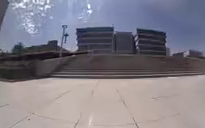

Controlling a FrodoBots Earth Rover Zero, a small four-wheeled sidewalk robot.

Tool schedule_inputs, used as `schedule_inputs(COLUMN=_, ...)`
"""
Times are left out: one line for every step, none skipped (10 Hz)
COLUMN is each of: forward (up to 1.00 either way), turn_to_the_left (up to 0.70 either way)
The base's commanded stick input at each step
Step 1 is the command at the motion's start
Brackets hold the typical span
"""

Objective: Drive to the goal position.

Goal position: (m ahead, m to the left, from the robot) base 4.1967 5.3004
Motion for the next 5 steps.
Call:
schedule_inputs(forward=0.70, turn_to_the_left=0.27)
schedule_inputs(forward=0.70, turn_to_the_left=0.27)
schedule_inputs(forward=0.70, turn_to_the_left=0.27)
schedule_inputs(forward=0.70, turn_to_the_left=0.27)
schedule_inputs(forward=0.70, turn_to_the_left=0.27)
